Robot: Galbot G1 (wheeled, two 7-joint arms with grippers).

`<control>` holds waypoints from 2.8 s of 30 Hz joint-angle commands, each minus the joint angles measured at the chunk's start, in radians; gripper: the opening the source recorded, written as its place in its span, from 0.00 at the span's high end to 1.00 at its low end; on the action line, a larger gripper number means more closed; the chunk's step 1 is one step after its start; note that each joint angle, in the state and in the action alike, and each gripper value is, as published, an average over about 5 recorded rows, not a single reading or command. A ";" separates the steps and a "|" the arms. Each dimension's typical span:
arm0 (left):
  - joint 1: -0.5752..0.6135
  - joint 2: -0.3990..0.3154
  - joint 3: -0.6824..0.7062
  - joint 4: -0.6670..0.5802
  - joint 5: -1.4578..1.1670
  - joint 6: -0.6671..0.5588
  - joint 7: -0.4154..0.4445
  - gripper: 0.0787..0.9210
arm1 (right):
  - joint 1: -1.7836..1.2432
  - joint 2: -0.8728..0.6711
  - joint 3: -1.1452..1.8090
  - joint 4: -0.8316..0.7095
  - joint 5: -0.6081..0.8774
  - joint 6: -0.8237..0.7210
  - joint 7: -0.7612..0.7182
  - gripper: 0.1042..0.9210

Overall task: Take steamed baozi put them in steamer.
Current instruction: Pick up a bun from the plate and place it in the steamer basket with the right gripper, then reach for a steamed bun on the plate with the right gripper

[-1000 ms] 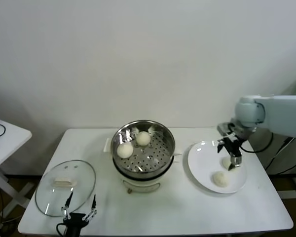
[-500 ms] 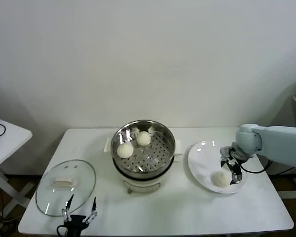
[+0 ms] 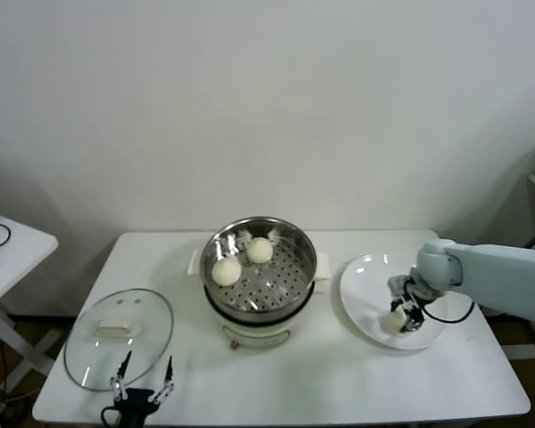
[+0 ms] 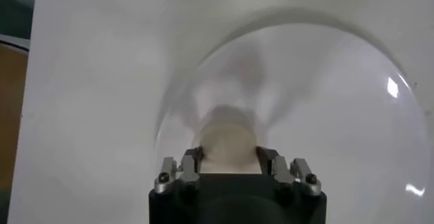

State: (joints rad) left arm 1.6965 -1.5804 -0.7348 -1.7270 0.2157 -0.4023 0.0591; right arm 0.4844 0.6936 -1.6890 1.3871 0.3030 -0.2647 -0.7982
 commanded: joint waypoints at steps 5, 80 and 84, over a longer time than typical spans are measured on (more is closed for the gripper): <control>0.009 -0.002 0.003 -0.009 0.010 0.003 0.000 0.12 | 0.388 0.029 -0.207 0.082 0.197 0.053 -0.104 0.44; -0.005 -0.013 0.002 0.008 0.023 -0.005 -0.005 0.12 | 0.755 0.223 -0.420 0.108 0.184 0.387 -0.283 0.12; -0.008 -0.016 0.005 0.008 0.025 -0.004 -0.005 0.12 | 0.716 0.086 -0.505 0.111 0.248 0.214 -0.232 0.12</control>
State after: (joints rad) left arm 1.6905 -1.5936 -0.7313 -1.7194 0.2379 -0.4081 0.0539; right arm 1.0568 1.0891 -1.8526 1.5063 0.2446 0.2560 -1.0226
